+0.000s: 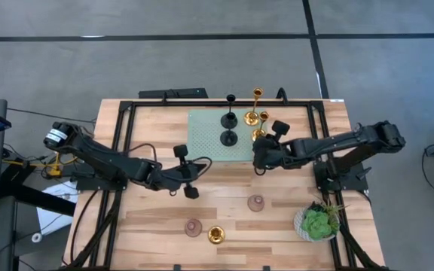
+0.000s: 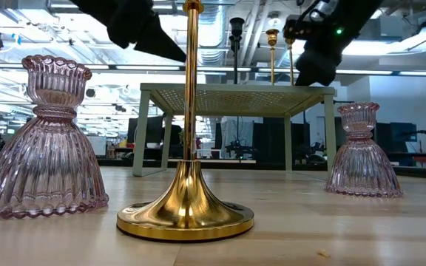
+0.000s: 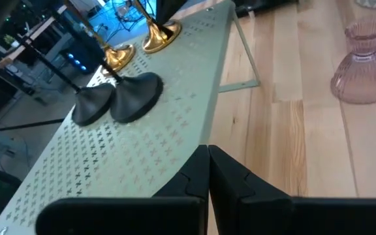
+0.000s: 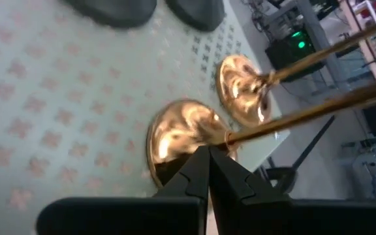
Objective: Pick & Place candle stick holders
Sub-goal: Put the right pink candle holder on the shelf
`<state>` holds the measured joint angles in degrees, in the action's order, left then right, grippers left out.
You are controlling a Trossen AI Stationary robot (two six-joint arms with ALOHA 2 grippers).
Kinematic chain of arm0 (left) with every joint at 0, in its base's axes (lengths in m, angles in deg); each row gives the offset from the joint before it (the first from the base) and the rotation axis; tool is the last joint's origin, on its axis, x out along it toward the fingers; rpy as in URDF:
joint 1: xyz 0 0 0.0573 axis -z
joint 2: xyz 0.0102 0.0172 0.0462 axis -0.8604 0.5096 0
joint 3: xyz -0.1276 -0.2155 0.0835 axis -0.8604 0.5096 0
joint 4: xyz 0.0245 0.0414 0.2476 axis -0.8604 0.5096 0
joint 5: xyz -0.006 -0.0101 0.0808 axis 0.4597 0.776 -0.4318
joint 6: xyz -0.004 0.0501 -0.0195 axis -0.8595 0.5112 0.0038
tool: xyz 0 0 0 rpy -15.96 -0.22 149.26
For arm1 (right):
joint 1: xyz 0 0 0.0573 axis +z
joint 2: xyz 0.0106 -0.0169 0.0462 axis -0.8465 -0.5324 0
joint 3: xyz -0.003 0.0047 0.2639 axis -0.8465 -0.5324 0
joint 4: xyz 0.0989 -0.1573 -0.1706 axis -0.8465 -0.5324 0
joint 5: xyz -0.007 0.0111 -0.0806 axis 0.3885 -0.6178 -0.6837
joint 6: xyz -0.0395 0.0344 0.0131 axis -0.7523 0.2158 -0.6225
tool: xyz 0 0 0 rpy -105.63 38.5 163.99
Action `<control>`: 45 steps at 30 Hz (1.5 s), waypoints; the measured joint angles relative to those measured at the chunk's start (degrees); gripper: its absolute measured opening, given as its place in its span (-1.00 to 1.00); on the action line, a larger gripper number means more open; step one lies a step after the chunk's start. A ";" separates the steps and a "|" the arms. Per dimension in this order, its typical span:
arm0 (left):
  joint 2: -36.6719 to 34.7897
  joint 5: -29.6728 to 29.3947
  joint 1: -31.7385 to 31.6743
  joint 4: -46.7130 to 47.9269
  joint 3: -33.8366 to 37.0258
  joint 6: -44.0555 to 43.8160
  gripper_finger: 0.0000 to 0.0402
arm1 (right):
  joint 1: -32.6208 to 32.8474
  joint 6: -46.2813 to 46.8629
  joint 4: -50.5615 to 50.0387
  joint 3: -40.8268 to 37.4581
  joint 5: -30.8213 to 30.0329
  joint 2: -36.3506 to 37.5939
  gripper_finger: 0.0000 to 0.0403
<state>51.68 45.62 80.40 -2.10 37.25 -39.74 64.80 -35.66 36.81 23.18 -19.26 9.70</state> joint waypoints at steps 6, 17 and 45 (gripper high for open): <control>-3.88 0.02 0.02 -0.41 2.92 -1.75 -0.99 | -0.62 -2.22 3.03 0.00 7.56 0.09 -1.00; -8.60 0.07 0.15 -0.23 7.58 -1.78 -0.99 | 8.28 -8.86 11.99 2.58 40.11 1.71 -1.00; -10.43 8.85 2.05 -0.26 7.84 -2.14 -0.99 | 34.62 32.07 4.23 -1.44 21.68 -2.82 -1.00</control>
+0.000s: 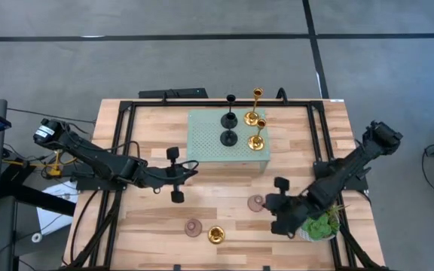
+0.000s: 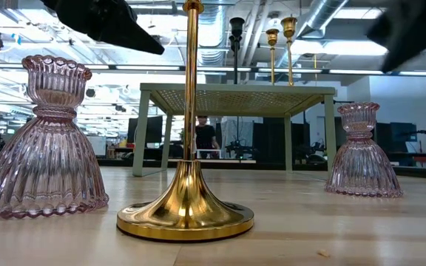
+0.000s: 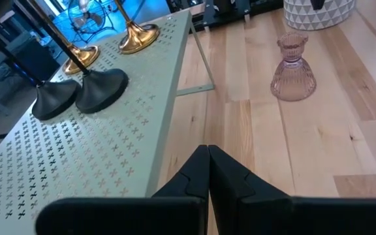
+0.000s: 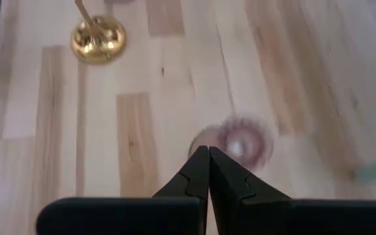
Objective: Pick & Place candle stick holders
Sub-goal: Put the right pink candle holder on the shelf
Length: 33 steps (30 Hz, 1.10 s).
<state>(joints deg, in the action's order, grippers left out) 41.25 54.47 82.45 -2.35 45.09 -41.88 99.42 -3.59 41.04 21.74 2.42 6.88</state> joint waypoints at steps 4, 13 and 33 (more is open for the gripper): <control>0.00 0.00 0.00 -0.01 0.00 -0.01 -0.99 | 2.40 8.58 0.43 -4.85 -1.10 -0.02 -1.00; 0.00 0.00 0.00 -0.22 0.00 -0.04 -0.99 | 1.71 13.91 2.00 -8.51 -1.20 0.00 -1.00; 0.02 0.00 0.00 -0.26 0.00 -0.04 -0.99 | -3.88 9.39 8.79 -10.58 3.63 0.00 -0.44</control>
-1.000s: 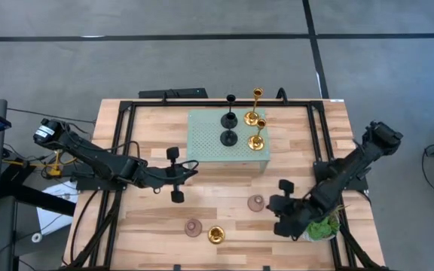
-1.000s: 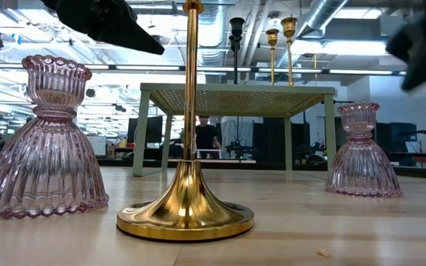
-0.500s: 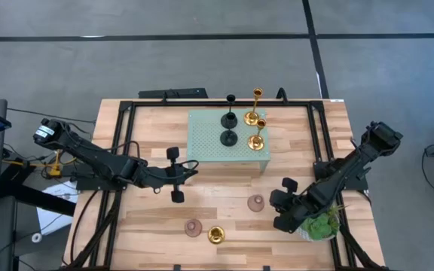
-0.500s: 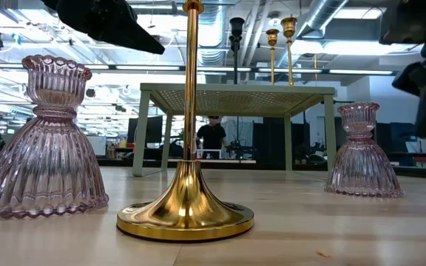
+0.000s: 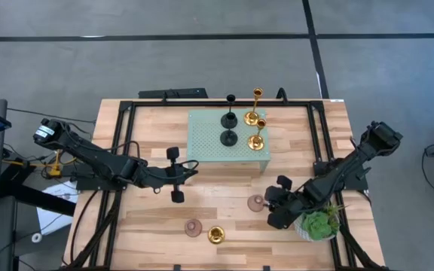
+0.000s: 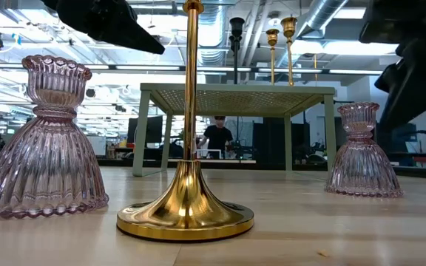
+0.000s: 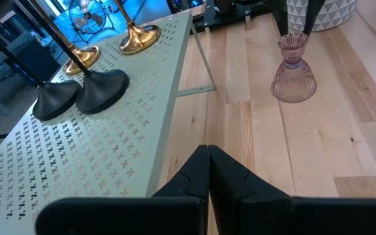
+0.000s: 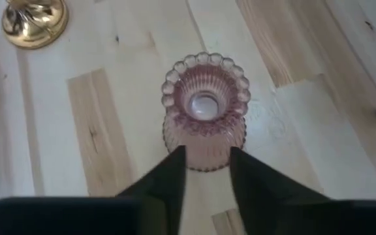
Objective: Pick & Place candle stick holders
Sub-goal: Put the right pink candle holder on the shelf
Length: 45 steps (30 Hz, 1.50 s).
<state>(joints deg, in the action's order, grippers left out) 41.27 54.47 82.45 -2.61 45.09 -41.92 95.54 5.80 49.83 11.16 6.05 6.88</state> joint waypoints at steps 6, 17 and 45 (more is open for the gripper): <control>0.00 0.00 0.00 0.00 0.00 0.00 -0.99 | -0.13 -0.02 4.63 0.04 -1.02 -1.13 0.10; 0.04 0.00 0.00 -0.07 -0.02 -0.51 -0.99 | -1.13 -0.65 13.17 0.00 -1.87 -11.84 0.39; 0.02 0.01 -0.02 -0.13 -0.03 -1.53 -0.99 | -2.64 -6.51 17.76 0.04 -2.99 -8.15 -0.05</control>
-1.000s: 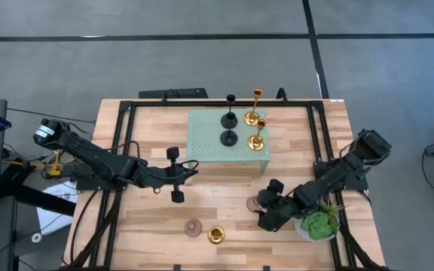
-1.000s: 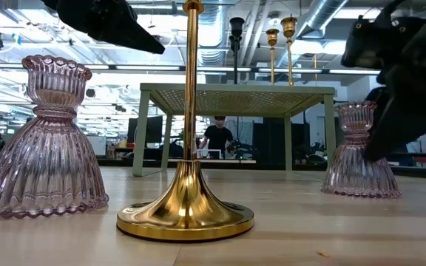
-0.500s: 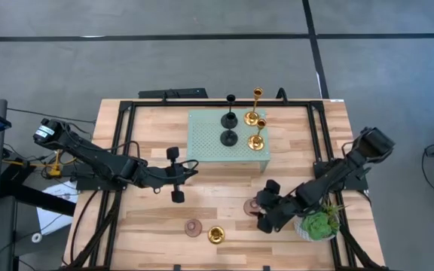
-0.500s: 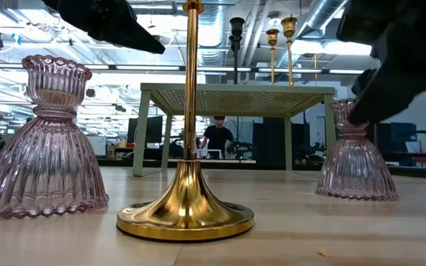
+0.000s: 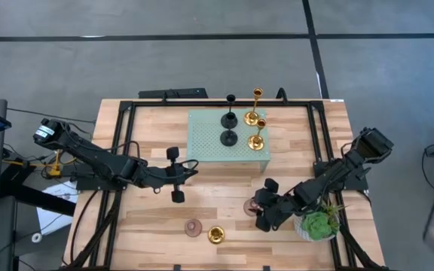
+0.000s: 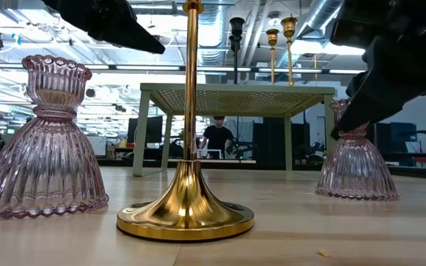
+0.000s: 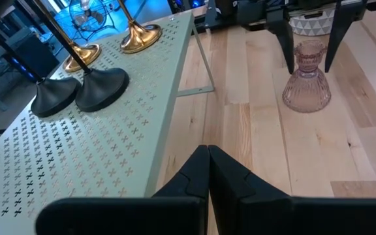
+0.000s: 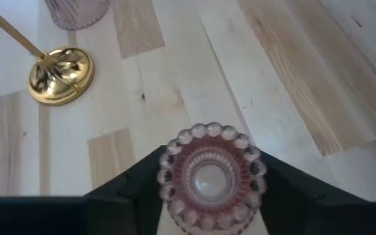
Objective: Pick & Place candle stick holders
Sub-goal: Put the right pink candle holder on the shelf
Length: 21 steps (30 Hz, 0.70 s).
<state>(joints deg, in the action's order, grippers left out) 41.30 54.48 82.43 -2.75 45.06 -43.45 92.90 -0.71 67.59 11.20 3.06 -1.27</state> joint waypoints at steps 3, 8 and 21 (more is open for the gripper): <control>0.00 -0.01 0.00 0.00 -0.01 0.00 -0.99 | 0.04 -0.16 -0.02 0.00 0.39 0.00 -0.26; 0.00 -0.01 0.00 0.00 -0.01 0.01 -0.99 | 0.00 -0.30 -0.34 0.32 1.66 0.00 -0.27; 0.00 0.33 0.00 0.00 -0.01 0.02 -0.99 | -3.46 -7.74 -6.77 8.56 3.27 -0.04 -0.27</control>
<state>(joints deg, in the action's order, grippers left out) 41.30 54.81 82.43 -2.75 45.05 -43.42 89.44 -8.45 60.82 19.76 6.32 -1.32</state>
